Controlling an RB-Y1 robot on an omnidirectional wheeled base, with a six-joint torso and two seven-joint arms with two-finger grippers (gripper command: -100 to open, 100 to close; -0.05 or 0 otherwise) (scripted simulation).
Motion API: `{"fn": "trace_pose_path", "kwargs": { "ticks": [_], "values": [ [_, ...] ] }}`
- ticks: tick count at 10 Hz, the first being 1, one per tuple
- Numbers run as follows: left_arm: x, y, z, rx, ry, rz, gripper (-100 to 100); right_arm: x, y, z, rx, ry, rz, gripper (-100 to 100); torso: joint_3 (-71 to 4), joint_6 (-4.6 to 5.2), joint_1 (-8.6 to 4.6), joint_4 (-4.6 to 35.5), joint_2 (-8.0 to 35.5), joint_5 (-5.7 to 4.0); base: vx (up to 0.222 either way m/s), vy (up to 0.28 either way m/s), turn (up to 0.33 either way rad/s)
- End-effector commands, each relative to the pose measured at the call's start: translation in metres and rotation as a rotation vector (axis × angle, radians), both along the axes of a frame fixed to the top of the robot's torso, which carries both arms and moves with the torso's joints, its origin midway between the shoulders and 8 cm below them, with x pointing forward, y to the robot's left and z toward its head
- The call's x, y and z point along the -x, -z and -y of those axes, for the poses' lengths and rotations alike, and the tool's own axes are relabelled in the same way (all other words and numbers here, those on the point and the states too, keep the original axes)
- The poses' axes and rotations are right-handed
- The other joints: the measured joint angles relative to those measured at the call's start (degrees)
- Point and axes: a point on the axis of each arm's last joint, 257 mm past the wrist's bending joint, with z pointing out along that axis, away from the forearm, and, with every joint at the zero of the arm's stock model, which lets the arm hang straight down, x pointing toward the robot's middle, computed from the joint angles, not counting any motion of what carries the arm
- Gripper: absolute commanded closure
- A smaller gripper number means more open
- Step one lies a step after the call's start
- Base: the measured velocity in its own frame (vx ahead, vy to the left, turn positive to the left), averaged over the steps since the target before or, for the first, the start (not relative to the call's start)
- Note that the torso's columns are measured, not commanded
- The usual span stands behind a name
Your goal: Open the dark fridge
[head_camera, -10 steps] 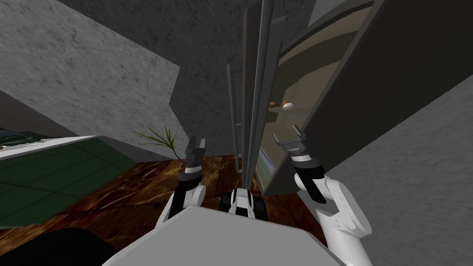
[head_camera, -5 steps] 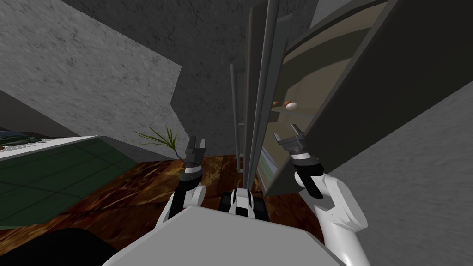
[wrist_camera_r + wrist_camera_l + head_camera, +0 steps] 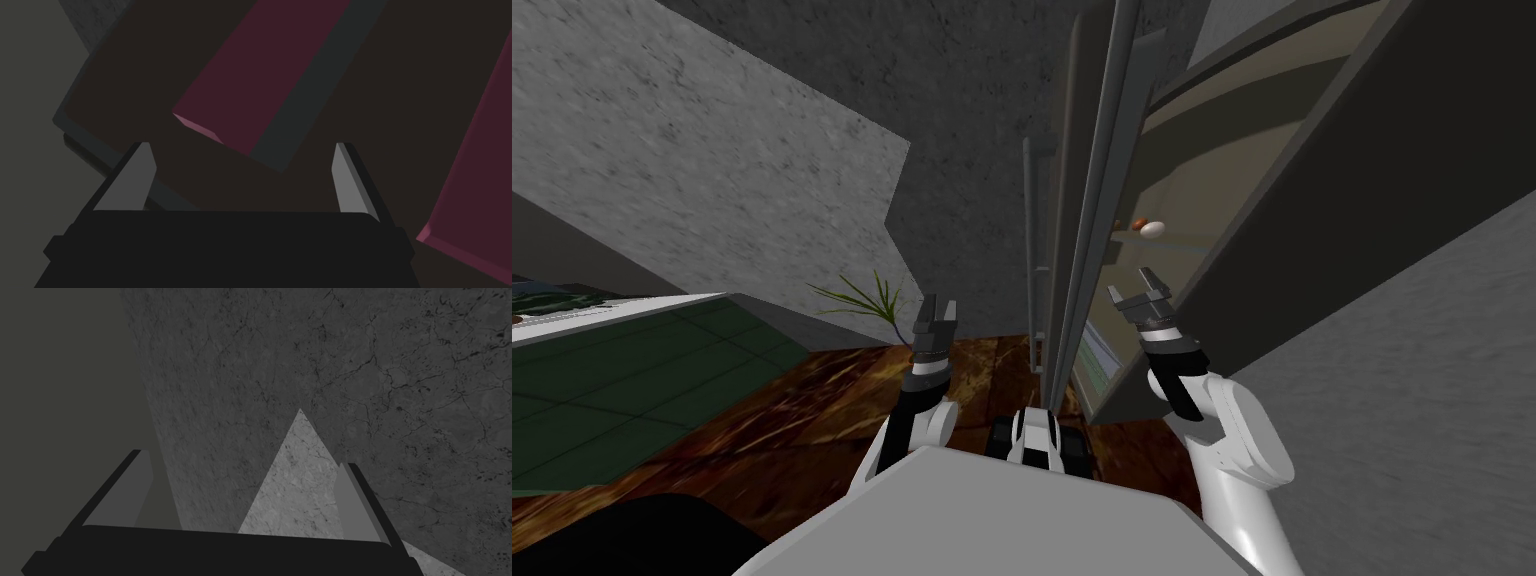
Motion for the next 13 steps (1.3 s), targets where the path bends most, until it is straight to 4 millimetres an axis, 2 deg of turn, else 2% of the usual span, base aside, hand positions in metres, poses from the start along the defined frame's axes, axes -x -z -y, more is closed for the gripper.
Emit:
{"fn": "trace_pose_path", "kwargs": {
  "ticks": [1, 8, 9, 10, 12, 13],
  "values": [
    [0.000, 0.000, 0.000, 0.000, 0.000, 0.000, 0, -0.005, 0.001, 0.005, 0.041, 0.071, 0.017, -100, -0.01, 0.00, -0.04, -0.01, -0.02, -0.02, -0.005, 0.047, 0.002],
    [0.000, 0.000, 0.000, 0.000, 0.000, 0.000, 0, -0.012, 0.006, 0.008, -0.002, 0.157, 0.027, -100, -0.01, 0.00, -0.03, 0.00, -0.01, -0.02, -0.004, 0.035, 0.000],
    [0.000, 0.000, 0.000, 0.000, 0.000, 0.000, 0, -0.022, 0.009, 0.030, 0.016, 0.204, 0.021, -100, -0.01, 0.00, -0.03, -0.01, -0.02, -0.02, -0.080, -0.007, 0.358],
    [0.000, 0.000, 0.000, 0.000, 0.000, 0.000, 0, -0.029, 0.004, 0.040, 0.036, 0.228, 0.031, -100, 0.09, -0.07, -0.02, 0.04, 0.17, -0.01, -0.159, -0.037, 0.445],
    [0.000, 0.000, 0.000, 0.000, 0.000, 0.000, 0, -0.038, 0.008, 0.072, 0.044, 0.292, 0.018, -100, 0.14, 0.05, -0.02, 0.06, 0.20, -0.02, -0.144, -0.020, 0.299],
    [0.000, 0.000, 0.000, 0.000, 0.000, 0.000, 0, -0.037, 0.009, 0.079, 0.042, 0.307, 0.015, -100, 0.02, -0.04, 0.10, 0.01, 0.03, 0.02, -0.107, 0.003, 0.177]
  ]
}}
